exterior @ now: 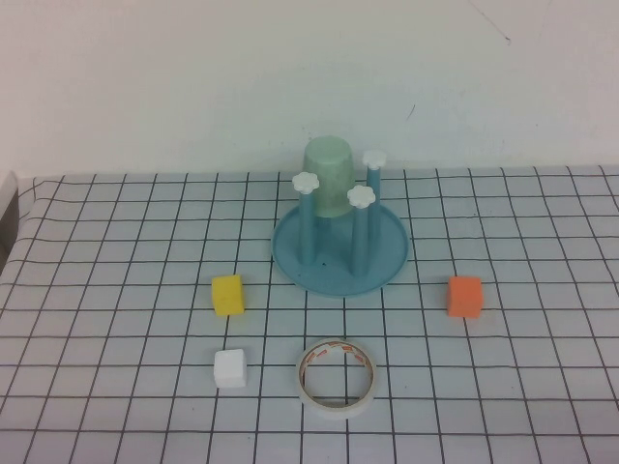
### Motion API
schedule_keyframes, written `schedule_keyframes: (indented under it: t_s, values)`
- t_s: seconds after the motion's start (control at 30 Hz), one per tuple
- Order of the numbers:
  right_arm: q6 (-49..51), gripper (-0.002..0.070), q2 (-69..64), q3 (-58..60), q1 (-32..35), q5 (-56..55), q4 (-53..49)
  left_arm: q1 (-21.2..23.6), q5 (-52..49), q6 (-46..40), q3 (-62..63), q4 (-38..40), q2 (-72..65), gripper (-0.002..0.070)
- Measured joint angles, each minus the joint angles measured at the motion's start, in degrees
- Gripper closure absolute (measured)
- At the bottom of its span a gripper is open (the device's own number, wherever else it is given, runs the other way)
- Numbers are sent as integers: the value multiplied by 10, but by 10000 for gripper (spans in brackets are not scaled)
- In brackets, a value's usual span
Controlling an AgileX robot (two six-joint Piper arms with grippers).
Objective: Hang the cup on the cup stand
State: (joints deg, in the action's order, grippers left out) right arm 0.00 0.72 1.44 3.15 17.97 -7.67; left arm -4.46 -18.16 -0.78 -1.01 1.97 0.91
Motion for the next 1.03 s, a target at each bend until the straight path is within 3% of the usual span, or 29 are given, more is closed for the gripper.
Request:
schedule_keyframes:
  t_s: [0.5, 1.03]
  values:
    - [85, 676, 0, -1, 0, 7, 5, 0, 0, 0, 0, 0, 0, 677]
    - [31, 676, 0, -3, 0, 16, 49, 0, 0, 0, 0, 0, 0, 677]
